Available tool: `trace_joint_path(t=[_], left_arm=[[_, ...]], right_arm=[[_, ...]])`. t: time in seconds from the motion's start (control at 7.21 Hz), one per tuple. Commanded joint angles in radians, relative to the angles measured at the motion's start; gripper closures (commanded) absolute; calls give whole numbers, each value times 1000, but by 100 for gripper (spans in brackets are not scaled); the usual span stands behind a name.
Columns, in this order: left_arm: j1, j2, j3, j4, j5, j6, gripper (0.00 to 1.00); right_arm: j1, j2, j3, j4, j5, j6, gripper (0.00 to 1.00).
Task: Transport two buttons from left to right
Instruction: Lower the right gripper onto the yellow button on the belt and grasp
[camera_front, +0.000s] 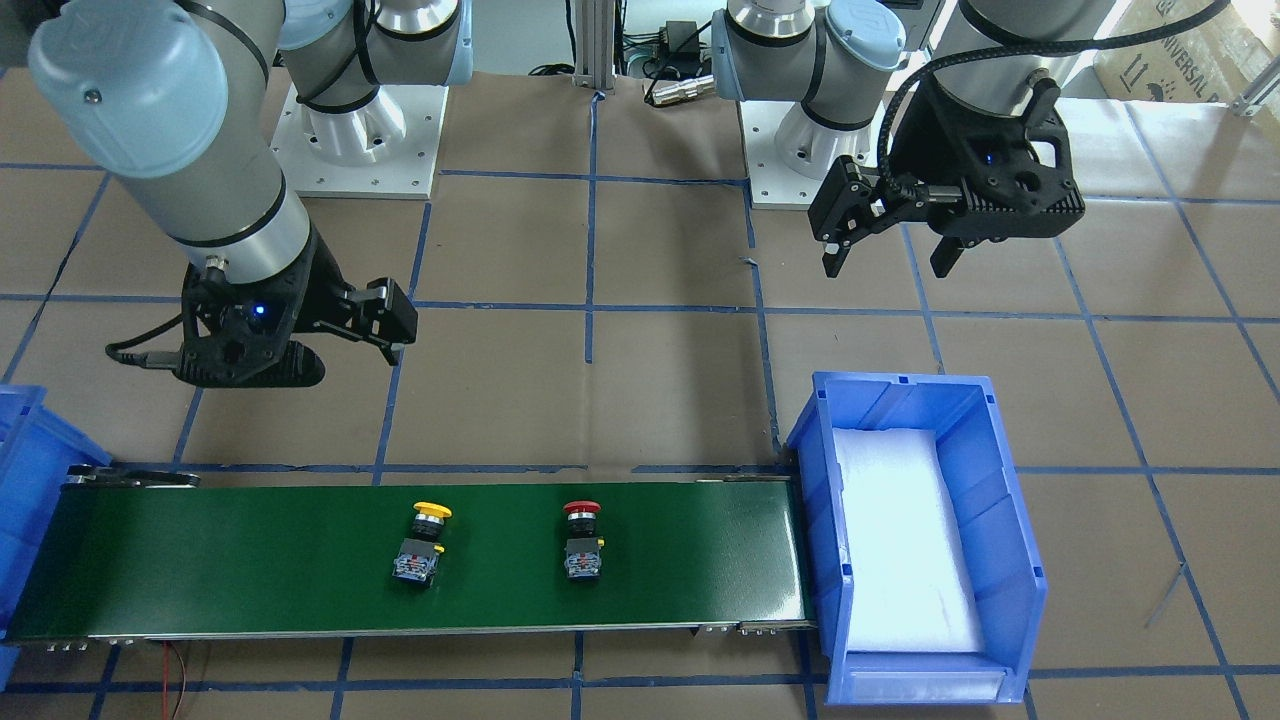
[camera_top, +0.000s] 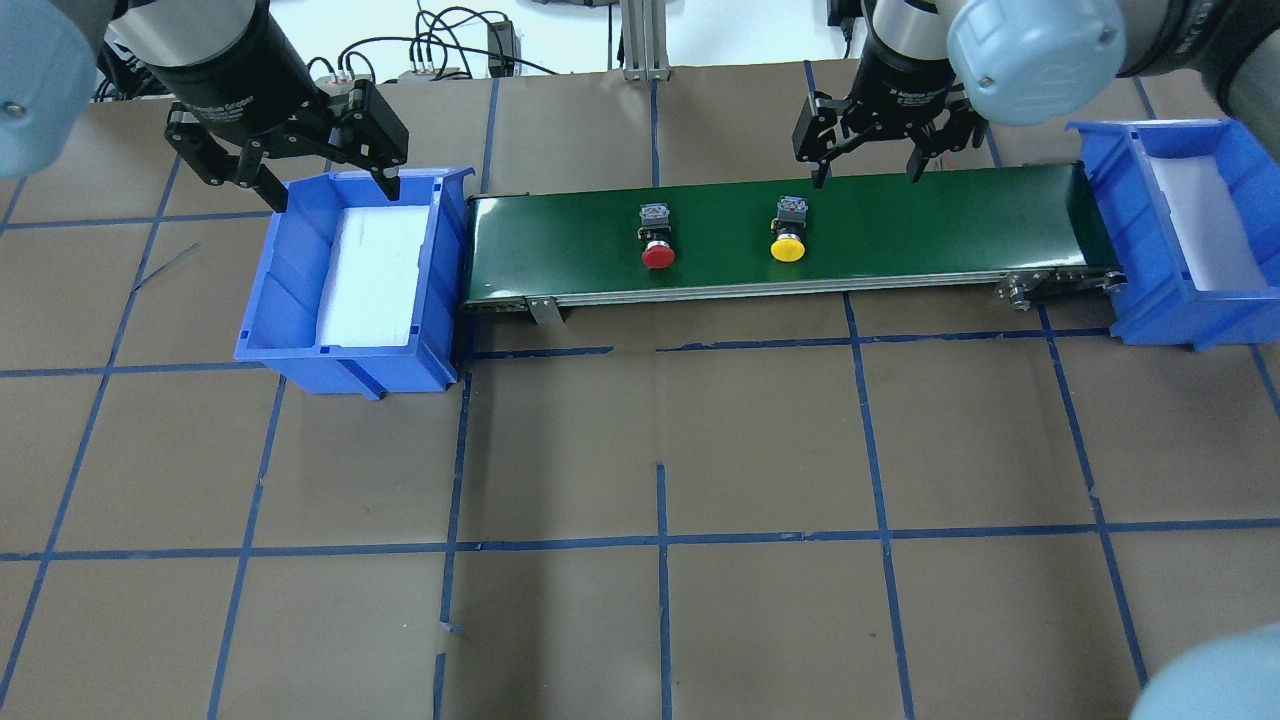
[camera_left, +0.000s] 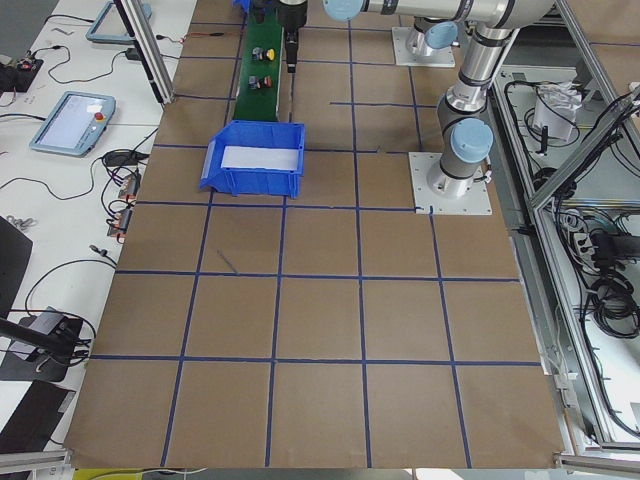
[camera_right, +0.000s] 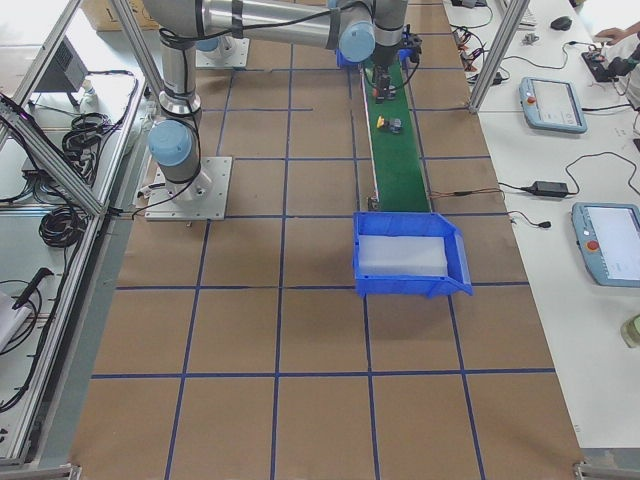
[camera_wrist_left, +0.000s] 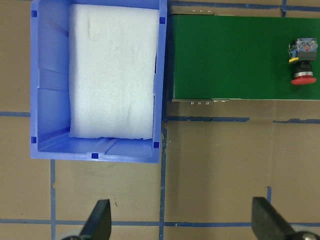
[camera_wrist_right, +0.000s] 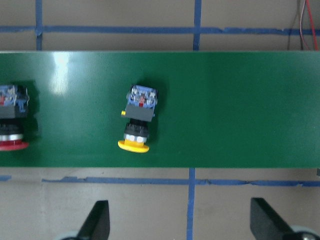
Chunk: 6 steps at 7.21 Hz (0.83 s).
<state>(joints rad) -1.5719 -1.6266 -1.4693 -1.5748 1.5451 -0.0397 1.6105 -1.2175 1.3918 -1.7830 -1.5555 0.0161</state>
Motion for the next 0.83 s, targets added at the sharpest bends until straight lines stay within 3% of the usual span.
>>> trace_joint_path(t=[0.0, 0.28, 0.69], left_arm=[[-32, -13, -8, -5, 3, 6, 0], [-33, -7, -12, -5, 3, 11, 0], [-33, -9, -16, -4, 1, 11, 0]], right_arm=[[-6, 157, -80, -38, 6, 21, 0], [-6, 243, -91, -47, 9, 24, 0], [-6, 274, -91, -47, 8, 21, 0]])
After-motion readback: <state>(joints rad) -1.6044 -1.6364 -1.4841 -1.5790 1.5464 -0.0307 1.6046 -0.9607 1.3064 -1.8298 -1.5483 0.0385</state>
